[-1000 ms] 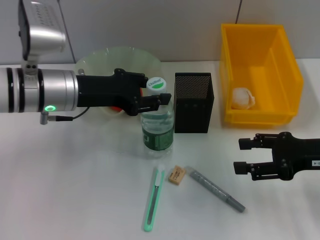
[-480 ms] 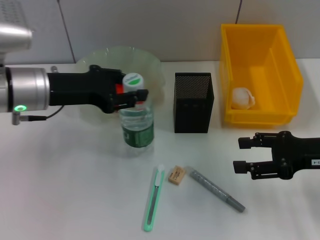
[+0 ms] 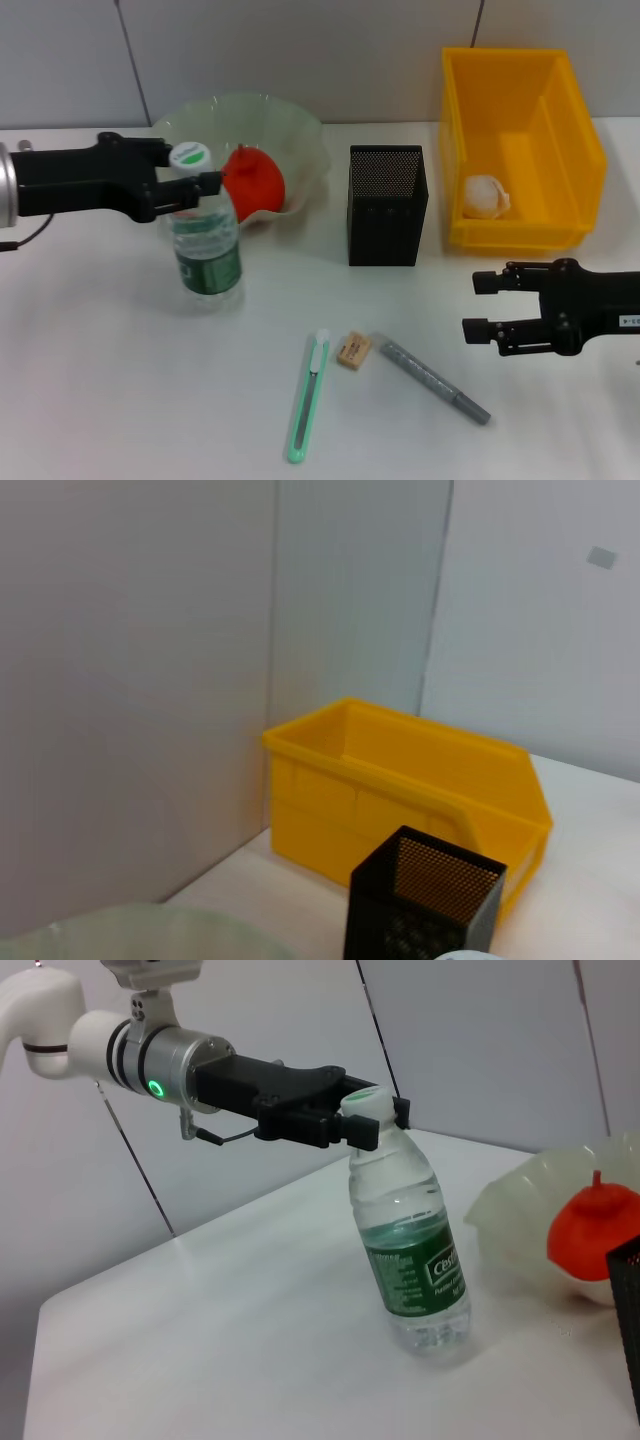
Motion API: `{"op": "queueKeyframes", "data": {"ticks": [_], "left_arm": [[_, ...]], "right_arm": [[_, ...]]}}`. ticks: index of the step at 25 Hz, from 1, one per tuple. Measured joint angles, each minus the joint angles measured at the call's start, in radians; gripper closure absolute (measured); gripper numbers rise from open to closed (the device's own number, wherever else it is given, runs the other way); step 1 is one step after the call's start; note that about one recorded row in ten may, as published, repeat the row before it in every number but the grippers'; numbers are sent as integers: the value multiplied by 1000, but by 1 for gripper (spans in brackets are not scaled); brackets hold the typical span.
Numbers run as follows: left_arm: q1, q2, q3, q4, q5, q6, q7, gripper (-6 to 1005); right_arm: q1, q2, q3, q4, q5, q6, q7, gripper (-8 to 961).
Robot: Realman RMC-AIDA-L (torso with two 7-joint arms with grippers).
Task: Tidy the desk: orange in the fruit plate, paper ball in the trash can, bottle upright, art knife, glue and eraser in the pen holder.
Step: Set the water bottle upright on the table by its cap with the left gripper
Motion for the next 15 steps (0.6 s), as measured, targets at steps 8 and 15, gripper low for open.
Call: {"op": "queueKeyframes", "data": {"ticks": [8,15], "left_arm": [[29,17,-14,-1,3,-30,9,544],[37,12,-28,-7,4,-79,23,544]], "right_arm": [[7,2,0,0,0,-2,0,164],[11,4,0,0,0,-3,0,164]]}}
